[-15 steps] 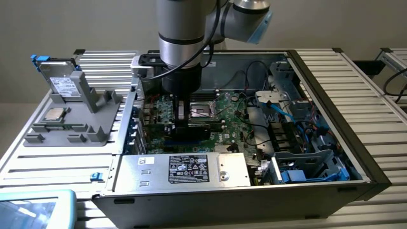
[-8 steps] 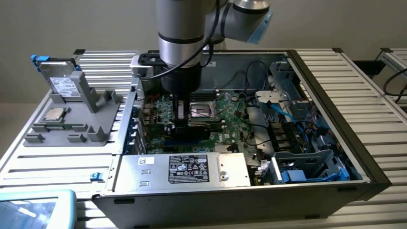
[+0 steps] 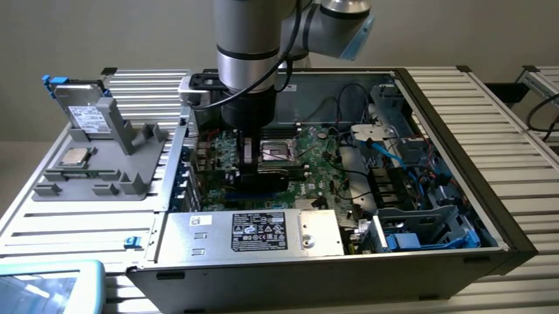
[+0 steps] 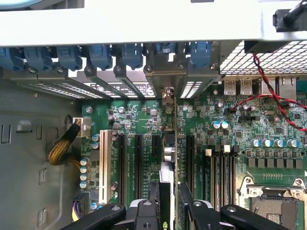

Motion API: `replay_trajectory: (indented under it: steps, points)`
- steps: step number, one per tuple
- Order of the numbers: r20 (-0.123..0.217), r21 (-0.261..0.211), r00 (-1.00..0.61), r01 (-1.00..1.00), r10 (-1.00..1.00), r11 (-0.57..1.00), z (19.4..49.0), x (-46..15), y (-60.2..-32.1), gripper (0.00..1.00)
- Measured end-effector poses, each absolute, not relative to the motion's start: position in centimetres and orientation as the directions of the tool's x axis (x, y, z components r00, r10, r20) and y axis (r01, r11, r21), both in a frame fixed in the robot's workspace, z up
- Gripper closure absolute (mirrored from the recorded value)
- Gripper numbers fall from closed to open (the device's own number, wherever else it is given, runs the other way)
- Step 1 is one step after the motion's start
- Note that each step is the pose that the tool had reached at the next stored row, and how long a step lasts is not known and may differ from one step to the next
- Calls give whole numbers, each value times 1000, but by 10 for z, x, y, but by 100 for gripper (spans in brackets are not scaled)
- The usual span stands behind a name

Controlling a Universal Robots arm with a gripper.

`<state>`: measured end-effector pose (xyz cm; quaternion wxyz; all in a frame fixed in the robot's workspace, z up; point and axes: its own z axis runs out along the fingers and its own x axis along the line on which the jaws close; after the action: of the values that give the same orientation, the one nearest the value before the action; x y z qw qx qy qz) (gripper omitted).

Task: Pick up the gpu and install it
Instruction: 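Insert the gpu into the slot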

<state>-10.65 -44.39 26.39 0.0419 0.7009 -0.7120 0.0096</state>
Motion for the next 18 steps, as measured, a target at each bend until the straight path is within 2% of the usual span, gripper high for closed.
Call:
replay_trajectory:
  steps: [18]
  points:
    - [73,42,-14,-999,-997,17,260,-109,-445,73]
